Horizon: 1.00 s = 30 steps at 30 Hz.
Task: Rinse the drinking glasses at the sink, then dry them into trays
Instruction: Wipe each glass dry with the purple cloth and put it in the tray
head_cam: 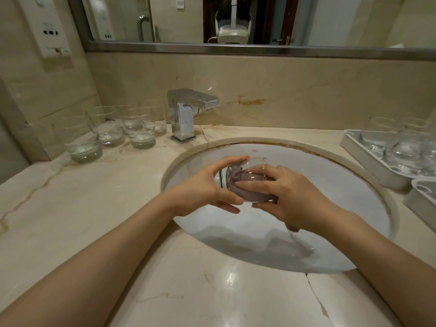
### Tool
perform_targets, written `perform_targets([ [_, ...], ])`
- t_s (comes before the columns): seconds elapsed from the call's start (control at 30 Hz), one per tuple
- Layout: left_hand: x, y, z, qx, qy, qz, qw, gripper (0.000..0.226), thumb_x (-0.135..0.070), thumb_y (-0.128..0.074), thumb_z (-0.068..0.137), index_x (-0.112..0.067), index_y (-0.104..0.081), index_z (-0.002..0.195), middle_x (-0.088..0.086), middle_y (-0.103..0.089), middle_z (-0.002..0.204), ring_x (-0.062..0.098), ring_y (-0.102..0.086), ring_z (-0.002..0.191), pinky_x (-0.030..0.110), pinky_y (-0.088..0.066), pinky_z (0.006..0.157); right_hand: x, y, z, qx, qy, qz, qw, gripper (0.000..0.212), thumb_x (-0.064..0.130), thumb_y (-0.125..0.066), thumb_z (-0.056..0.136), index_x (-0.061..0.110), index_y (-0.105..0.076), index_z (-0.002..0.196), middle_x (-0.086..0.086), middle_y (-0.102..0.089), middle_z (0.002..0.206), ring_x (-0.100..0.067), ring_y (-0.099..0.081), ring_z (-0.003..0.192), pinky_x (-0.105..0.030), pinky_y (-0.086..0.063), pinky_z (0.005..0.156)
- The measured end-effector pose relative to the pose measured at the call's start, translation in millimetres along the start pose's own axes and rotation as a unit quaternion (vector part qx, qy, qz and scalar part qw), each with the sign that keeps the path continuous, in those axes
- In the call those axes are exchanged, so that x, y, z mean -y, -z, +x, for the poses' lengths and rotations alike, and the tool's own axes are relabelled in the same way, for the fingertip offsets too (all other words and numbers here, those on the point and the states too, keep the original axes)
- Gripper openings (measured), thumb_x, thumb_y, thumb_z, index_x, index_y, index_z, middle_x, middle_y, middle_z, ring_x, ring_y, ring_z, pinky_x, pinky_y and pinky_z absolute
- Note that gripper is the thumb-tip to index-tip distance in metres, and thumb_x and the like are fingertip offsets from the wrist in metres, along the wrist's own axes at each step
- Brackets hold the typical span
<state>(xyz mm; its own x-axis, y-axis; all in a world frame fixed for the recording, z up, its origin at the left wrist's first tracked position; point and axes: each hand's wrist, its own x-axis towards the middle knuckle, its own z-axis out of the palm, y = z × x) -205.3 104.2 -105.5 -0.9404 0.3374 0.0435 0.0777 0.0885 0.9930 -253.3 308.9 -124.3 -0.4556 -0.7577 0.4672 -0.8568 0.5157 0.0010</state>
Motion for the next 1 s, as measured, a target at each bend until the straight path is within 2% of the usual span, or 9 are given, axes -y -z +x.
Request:
perform_targets([
  [0.13,7,-2,3,-0.015,-0.055,0.118,0.991,0.080,0.006,-0.073,0.077,-0.036,-0.043,0.138,-0.003,-0.042,0.133,0.015,-0.063,0.104,0.029,-0.059,0.076,8,4,3,0.023,-0.094,0.164,0.982,0.050,0.019,-0.081,0.075,0.035,-0.065,0.119,0.012,-0.058,0.119,-0.011,-0.057,0.102,-0.028,-0.047,0.090],
  [0.27,24,7,7,-0.044,-0.189,0.379,0.905,0.083,-0.005,-0.077,0.078,-0.037,-0.034,0.141,0.001,-0.036,0.127,0.004,-0.041,0.117,0.007,-0.036,0.097,18,13,8,0.080,-0.234,0.505,0.827,0.029,0.007,-0.075,0.078,0.028,-0.069,0.098,0.015,-0.072,0.081,0.002,-0.066,0.076,-0.010,-0.047,0.069],
  [0.33,27,10,9,-0.053,-0.215,0.406,0.886,0.086,-0.006,-0.078,0.077,-0.040,-0.034,0.143,-0.002,-0.034,0.128,0.007,-0.038,0.122,0.006,-0.035,0.098,19,15,9,0.088,-0.255,0.550,0.790,0.025,0.005,-0.071,0.080,0.022,-0.068,0.098,0.013,-0.072,0.076,0.000,-0.067,0.070,-0.011,-0.048,0.063],
  [0.47,16,5,7,-0.087,-0.183,0.291,0.935,0.084,0.003,-0.082,0.067,-0.040,-0.048,0.131,0.000,-0.046,0.127,0.007,-0.050,0.116,0.016,-0.043,0.096,21,13,9,0.039,-0.221,0.486,0.845,0.038,0.005,-0.076,0.077,0.030,-0.066,0.105,0.017,-0.072,0.091,0.002,-0.066,0.085,-0.012,-0.047,0.075],
  [0.57,4,3,2,-0.038,-0.056,0.072,0.995,0.084,0.016,-0.074,0.069,-0.039,-0.053,0.128,0.001,-0.051,0.131,0.021,-0.068,0.099,0.034,-0.058,0.078,13,5,4,0.011,-0.096,0.193,0.977,0.046,0.018,-0.078,0.077,0.033,-0.065,0.119,0.008,-0.061,0.118,-0.015,-0.061,0.102,-0.030,-0.050,0.086],
  [0.63,3,2,1,-0.020,-0.031,0.018,0.999,0.083,0.021,-0.070,0.070,-0.033,-0.054,0.130,0.006,-0.054,0.129,0.025,-0.070,0.090,0.041,-0.060,0.075,7,1,3,0.004,-0.025,0.057,0.998,0.047,0.027,-0.072,0.075,0.027,-0.066,0.122,-0.004,-0.061,0.121,-0.030,-0.064,0.096,-0.044,-0.056,0.076],
  [0.7,4,2,2,-0.017,-0.034,0.018,0.999,0.082,0.020,-0.070,0.071,-0.032,-0.053,0.132,0.005,-0.054,0.128,0.027,-0.070,0.092,0.043,-0.060,0.076,6,3,3,0.005,-0.027,0.051,0.998,0.049,0.030,-0.070,0.072,0.026,-0.067,0.121,-0.007,-0.063,0.120,-0.034,-0.065,0.092,-0.048,-0.057,0.071],
  [0.83,9,0,3,-0.031,-0.078,0.143,0.986,0.081,0.009,-0.074,0.074,-0.037,-0.047,0.135,0.000,-0.046,0.131,0.018,-0.063,0.104,0.029,-0.058,0.077,11,6,3,0.027,-0.118,0.199,0.973,0.050,0.019,-0.080,0.075,0.031,-0.065,0.122,0.007,-0.058,0.118,-0.017,-0.059,0.105,-0.033,-0.048,0.091],
  [1.0,20,8,7,-0.103,-0.308,0.406,0.854,0.071,-0.008,-0.074,0.078,-0.026,-0.042,0.139,0.007,-0.040,0.127,0.009,-0.041,0.122,0.015,-0.037,0.102,21,19,10,0.032,-0.232,0.541,0.808,0.040,0.002,-0.076,0.075,0.021,-0.068,0.109,0.006,-0.074,0.095,-0.005,-0.069,0.087,-0.014,-0.049,0.075],
])
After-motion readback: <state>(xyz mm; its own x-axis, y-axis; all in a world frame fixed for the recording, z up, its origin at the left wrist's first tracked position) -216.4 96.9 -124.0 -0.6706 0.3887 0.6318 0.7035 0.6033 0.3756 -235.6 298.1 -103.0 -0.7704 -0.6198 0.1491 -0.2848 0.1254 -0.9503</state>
